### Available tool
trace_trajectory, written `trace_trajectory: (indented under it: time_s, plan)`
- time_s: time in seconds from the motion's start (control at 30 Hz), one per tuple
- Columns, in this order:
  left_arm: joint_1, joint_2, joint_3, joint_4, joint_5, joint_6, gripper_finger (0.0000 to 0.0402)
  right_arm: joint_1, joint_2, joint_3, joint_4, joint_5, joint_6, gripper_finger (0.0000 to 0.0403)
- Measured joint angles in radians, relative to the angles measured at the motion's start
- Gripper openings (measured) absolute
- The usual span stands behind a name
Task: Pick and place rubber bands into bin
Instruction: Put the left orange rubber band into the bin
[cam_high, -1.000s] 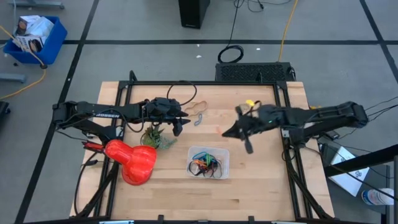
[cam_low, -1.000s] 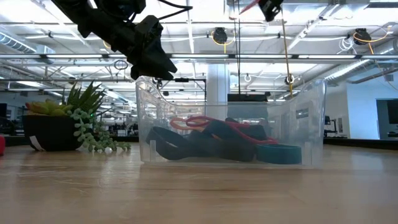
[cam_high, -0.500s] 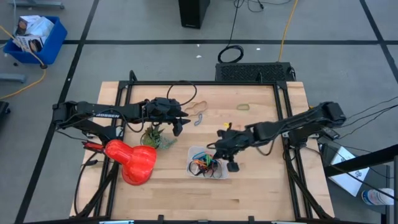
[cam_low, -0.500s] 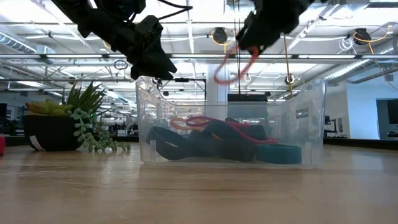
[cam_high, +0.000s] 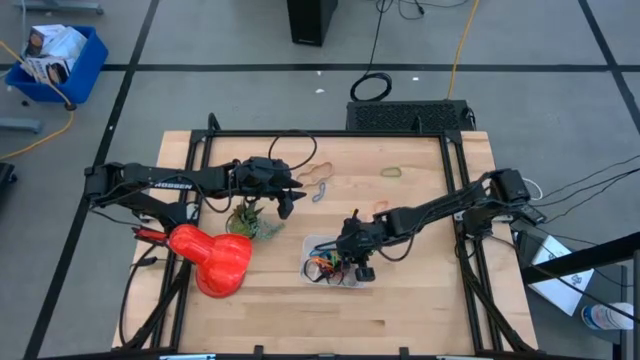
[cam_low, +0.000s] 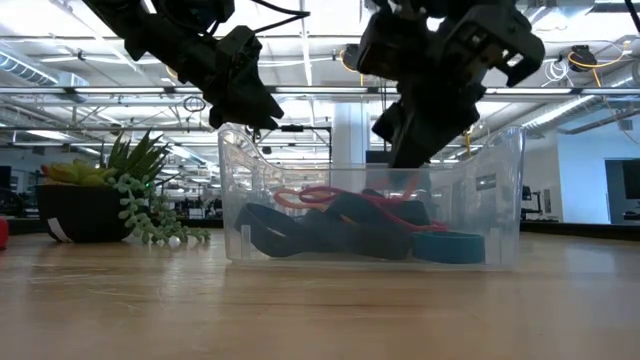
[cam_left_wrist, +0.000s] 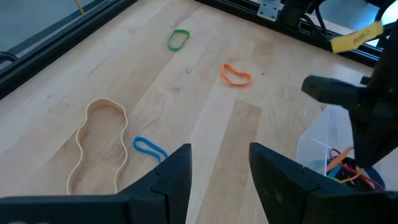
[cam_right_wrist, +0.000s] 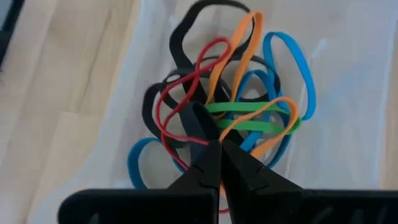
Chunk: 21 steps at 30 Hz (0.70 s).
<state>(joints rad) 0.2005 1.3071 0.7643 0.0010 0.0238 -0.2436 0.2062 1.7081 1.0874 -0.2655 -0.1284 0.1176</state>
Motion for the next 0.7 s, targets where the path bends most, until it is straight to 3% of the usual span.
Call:
trace_trajectory:
  time_s: [0.47,0.7]
  plan:
    - [0.0,0.0,0.0,0.0,0.0,0.004,0.0168,-0.001,0.003,0.0,0.007,-0.003,0.001,0.0018]
    - [0.0,0.0,0.0,-0.001,0.0,0.002,0.0168,-0.001,-0.001,0.0,0.011,-0.004,0.002,0.0072]
